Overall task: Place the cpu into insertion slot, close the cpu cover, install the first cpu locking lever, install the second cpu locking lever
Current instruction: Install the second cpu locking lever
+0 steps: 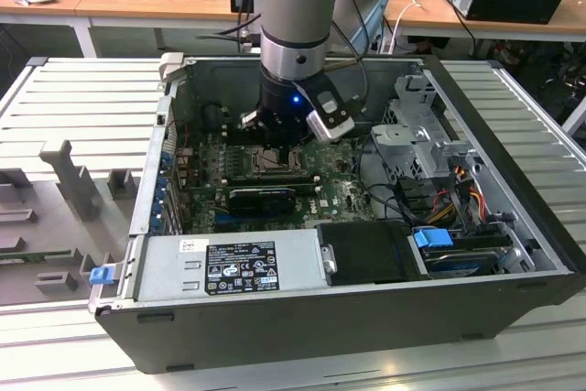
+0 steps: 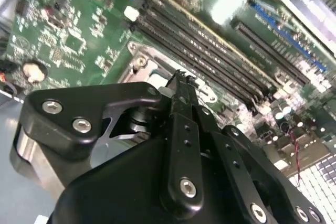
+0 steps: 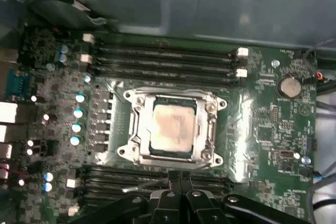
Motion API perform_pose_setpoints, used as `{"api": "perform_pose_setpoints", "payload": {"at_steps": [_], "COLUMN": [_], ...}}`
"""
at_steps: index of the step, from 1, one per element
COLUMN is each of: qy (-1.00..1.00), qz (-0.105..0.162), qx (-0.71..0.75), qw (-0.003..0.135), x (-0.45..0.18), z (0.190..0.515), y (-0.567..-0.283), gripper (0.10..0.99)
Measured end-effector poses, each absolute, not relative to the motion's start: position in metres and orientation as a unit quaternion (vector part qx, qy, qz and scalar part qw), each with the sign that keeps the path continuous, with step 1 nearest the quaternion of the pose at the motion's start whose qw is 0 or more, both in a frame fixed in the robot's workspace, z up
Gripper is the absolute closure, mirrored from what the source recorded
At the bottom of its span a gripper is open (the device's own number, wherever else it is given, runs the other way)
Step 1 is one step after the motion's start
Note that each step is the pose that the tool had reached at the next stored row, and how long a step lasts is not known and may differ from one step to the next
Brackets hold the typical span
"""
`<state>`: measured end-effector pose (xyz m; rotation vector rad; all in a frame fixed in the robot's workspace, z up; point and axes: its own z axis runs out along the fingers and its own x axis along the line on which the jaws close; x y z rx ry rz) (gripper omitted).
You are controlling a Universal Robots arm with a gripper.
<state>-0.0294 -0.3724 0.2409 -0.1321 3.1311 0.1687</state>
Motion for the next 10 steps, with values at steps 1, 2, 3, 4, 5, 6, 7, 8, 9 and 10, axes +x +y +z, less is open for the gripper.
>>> {"api": "perform_pose_setpoints", "payload": {"at_steps": [1, 2, 3, 4, 5, 6, 7, 8, 9, 10], "qy": [0.997, 0.997, 0.997, 0.997, 0.997, 0.997, 0.997, 0.997, 0.997, 0.997], "qz": [0.057, 0.057, 0.057, 0.058, 0.059, 0.06, 0.061, 0.062, 0.062, 0.062], "qx": [-0.042, -0.042, -0.042, -0.042, -0.042, -0.042, -0.042, -0.042, -0.042, -0.042], "qw": [0.001, 0.001, 0.0, 0.001, 0.001, 0.0, 0.0, -0.001, -0.001, -0.001], "x": [-0.03, -0.03, -0.03, -0.032, -0.036, -0.039, -0.042, -0.044, -0.045, -0.045], "z": [0.241, 0.24, 0.239, 0.239, 0.239, 0.238, 0.238, 0.237, 0.234, 0.231], "y": [-0.373, -0.374, -0.377, -0.379, -0.38, -0.38, -0.38, -0.38, -0.38, -0.38], "gripper": [0.98, 0.98, 0.98, 0.98, 0.98, 0.98, 0.98, 0.98, 0.98, 0.98]}}
